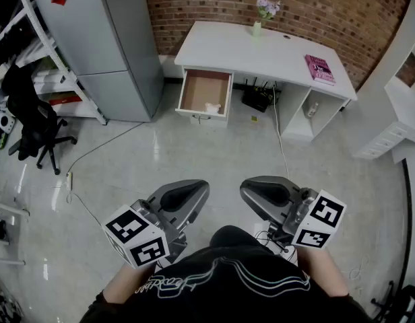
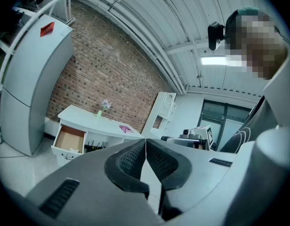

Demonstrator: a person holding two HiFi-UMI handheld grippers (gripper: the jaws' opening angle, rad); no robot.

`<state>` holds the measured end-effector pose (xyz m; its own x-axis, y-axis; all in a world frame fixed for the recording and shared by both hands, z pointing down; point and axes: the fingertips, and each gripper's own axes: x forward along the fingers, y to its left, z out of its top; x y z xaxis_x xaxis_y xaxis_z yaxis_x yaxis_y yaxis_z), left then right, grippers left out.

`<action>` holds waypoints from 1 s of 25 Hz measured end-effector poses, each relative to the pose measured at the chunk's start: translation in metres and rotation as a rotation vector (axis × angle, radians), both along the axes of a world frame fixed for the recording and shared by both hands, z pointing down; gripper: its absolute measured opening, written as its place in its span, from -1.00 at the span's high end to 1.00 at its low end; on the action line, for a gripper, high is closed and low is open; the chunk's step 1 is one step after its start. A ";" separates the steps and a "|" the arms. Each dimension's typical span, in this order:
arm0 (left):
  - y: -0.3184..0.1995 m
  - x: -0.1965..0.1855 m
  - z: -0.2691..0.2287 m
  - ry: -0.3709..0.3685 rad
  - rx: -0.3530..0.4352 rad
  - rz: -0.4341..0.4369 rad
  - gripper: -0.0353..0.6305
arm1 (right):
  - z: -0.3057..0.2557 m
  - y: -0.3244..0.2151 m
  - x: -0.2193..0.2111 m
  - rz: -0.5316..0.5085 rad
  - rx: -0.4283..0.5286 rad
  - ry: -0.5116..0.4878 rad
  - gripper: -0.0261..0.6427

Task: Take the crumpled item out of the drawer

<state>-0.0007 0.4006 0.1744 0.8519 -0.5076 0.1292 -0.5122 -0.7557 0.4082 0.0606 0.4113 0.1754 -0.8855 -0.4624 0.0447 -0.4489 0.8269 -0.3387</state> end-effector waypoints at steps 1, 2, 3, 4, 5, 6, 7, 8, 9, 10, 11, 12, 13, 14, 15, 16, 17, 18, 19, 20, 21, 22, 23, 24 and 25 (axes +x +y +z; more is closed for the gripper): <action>0.000 0.000 -0.001 -0.003 0.001 -0.004 0.82 | -0.001 0.000 0.000 -0.002 0.000 -0.001 0.76; 0.000 0.000 -0.002 -0.005 0.002 -0.008 0.82 | -0.002 0.000 -0.001 -0.004 0.000 -0.003 0.76; 0.000 -0.001 -0.003 -0.006 0.002 -0.011 0.82 | -0.003 0.000 -0.001 -0.006 -0.001 -0.004 0.76; 0.000 0.000 -0.004 -0.007 0.001 -0.013 0.82 | -0.004 0.000 -0.001 -0.009 -0.001 -0.004 0.76; 0.000 0.000 -0.005 -0.008 0.000 -0.014 0.82 | -0.005 0.000 -0.001 -0.013 -0.001 -0.002 0.76; 0.000 0.000 -0.006 -0.010 0.000 -0.015 0.82 | -0.005 -0.001 -0.001 -0.017 0.001 0.005 0.76; 0.000 0.000 -0.006 -0.012 0.000 -0.016 0.82 | -0.005 -0.001 -0.002 -0.022 0.004 0.016 0.76; 0.000 -0.001 -0.006 -0.015 -0.001 -0.019 0.82 | -0.004 -0.003 -0.003 -0.026 0.007 0.029 0.76; -0.001 -0.002 -0.005 -0.018 -0.002 -0.023 0.82 | -0.003 -0.004 -0.005 -0.029 0.010 0.038 0.76; -0.003 -0.003 -0.004 -0.020 -0.003 -0.026 0.82 | -0.003 -0.006 -0.006 -0.029 0.012 0.041 0.76; -0.005 -0.004 -0.003 -0.023 -0.005 -0.029 0.82 | -0.002 -0.009 -0.008 -0.030 0.012 0.038 0.76; -0.007 -0.005 -0.001 -0.027 -0.008 -0.031 0.82 | 0.000 -0.011 -0.009 -0.031 0.009 0.031 0.76; -0.010 -0.007 0.002 -0.031 -0.013 -0.033 0.82 | 0.001 -0.014 -0.010 -0.033 0.005 0.024 0.76; -0.014 -0.008 0.004 -0.034 -0.017 -0.035 0.82 | 0.003 -0.017 -0.011 -0.035 0.001 0.018 0.76; -0.018 -0.009 0.007 -0.035 -0.022 -0.037 0.82 | 0.005 -0.021 -0.011 -0.036 -0.003 0.015 0.76; -0.024 -0.010 0.008 -0.037 -0.024 -0.039 0.82 | 0.007 -0.027 -0.012 -0.035 -0.004 0.012 0.75; -0.030 -0.012 0.010 -0.039 -0.024 -0.040 0.82 | 0.009 -0.034 -0.012 -0.033 -0.004 0.010 0.75; -0.038 -0.013 0.012 -0.042 -0.023 -0.042 0.82 | 0.011 -0.041 -0.013 -0.031 -0.004 0.007 0.76; -0.045 -0.015 0.014 -0.046 -0.024 -0.044 0.82 | 0.014 -0.050 -0.014 -0.029 -0.006 0.003 0.75; -0.053 -0.017 0.017 -0.049 -0.027 -0.045 0.82 | 0.016 -0.058 -0.015 -0.029 -0.010 -0.002 0.75; -0.062 -0.017 0.020 -0.050 -0.032 -0.047 0.82 | 0.019 -0.067 -0.016 -0.029 -0.015 -0.007 0.75; -0.071 -0.018 0.023 -0.052 -0.038 -0.048 0.82 | 0.021 -0.077 -0.016 -0.030 -0.020 -0.011 0.75; -0.082 -0.017 0.026 -0.054 -0.045 -0.050 0.82 | 0.023 -0.089 -0.016 -0.031 -0.025 -0.014 0.75; -0.093 -0.017 0.030 -0.057 -0.053 -0.052 0.82 | 0.026 -0.101 -0.016 -0.032 -0.030 -0.016 0.75; -0.105 -0.017 0.033 -0.060 -0.061 -0.054 0.82 | 0.028 -0.114 -0.016 -0.034 -0.035 -0.018 0.75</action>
